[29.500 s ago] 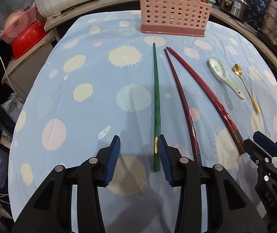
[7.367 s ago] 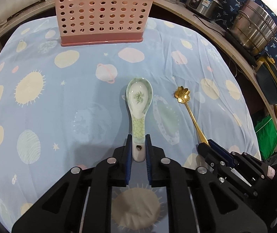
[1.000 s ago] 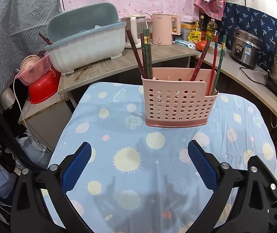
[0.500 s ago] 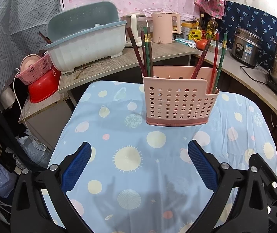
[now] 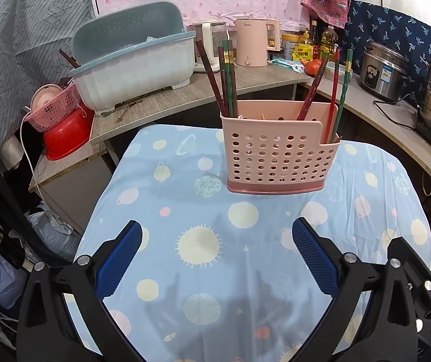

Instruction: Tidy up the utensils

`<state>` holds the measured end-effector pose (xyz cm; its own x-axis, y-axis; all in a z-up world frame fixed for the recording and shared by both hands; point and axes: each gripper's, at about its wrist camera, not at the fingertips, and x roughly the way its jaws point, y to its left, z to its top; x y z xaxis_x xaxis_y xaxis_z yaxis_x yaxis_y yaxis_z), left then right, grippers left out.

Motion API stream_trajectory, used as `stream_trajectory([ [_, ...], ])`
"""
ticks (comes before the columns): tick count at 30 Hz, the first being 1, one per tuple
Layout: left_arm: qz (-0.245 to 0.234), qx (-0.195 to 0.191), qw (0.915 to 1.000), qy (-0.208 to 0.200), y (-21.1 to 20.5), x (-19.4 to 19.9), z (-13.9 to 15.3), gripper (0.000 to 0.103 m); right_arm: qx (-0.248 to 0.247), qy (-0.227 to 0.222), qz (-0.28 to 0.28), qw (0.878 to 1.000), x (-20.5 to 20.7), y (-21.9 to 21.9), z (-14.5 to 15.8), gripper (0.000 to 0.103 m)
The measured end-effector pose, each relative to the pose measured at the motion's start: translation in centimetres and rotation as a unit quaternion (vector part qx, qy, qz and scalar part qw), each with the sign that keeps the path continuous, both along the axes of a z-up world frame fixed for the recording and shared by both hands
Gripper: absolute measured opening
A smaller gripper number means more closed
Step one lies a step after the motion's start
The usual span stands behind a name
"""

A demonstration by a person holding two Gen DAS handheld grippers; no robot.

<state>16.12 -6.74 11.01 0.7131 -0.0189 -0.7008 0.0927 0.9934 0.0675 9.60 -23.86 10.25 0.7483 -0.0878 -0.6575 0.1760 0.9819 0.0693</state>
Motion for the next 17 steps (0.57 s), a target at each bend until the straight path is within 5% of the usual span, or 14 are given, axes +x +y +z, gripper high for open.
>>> stream_trajectory([
  [17, -0.004, 0.013, 0.9999, -0.005, -0.21, -0.08, 0.1, 0.095, 0.0, 0.0, -0.002, 1.0, -0.16, -0.05, -0.26, 0.097],
])
